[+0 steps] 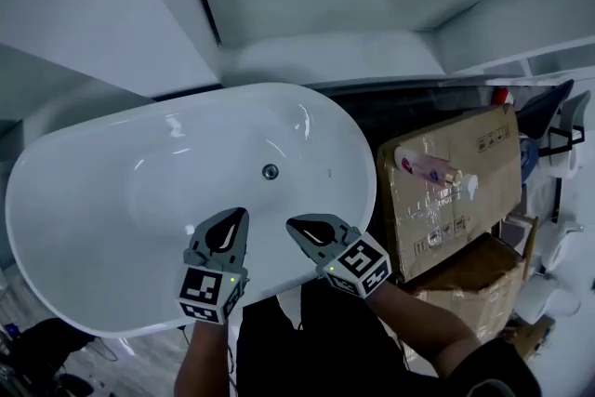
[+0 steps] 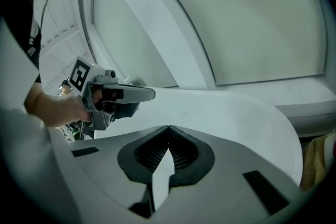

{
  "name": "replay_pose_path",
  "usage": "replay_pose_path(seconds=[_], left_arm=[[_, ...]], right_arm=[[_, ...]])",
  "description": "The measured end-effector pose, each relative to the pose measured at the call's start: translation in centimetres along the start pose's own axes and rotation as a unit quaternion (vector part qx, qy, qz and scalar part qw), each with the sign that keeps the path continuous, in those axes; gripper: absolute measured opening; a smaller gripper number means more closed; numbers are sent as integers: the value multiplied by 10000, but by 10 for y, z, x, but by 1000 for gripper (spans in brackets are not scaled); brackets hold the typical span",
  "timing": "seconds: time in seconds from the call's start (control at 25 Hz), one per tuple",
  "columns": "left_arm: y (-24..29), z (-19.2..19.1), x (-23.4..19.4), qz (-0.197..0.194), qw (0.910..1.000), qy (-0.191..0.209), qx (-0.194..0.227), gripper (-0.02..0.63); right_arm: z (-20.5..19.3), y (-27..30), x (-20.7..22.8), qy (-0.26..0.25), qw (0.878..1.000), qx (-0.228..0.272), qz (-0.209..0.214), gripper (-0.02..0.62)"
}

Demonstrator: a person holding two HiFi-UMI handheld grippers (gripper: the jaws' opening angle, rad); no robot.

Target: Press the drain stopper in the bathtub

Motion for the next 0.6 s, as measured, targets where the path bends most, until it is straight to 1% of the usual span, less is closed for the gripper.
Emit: replay_pose_path(seconds=[0.08,0.16,0.4,0.6], left_arm=[[13,-21,-8,-21,9990,-446,81,11],[26,-42,-13,-5,9979,-645,73,11],[59,-100,-25,-51,9974,-691,-193,11],[87,-153,-43,-62,9954,-849,-435,11]], right_arm=[[-19,15,8,-15,9999,-168,38,14],[-37,30,18,0,9995,-316,34,14],[-77,79,44,59,9984,-549,121,14],[-122,129,79,49,9957,-925,89,14]])
Point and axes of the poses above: the fingertips, and each gripper's own axes: y forward along the fingers, x to its right, z out of its top, the point moved 3 cm from there along -y, backward along the fingers, and after that the axes turned 3 degrees about y, right-handed, at the moved point
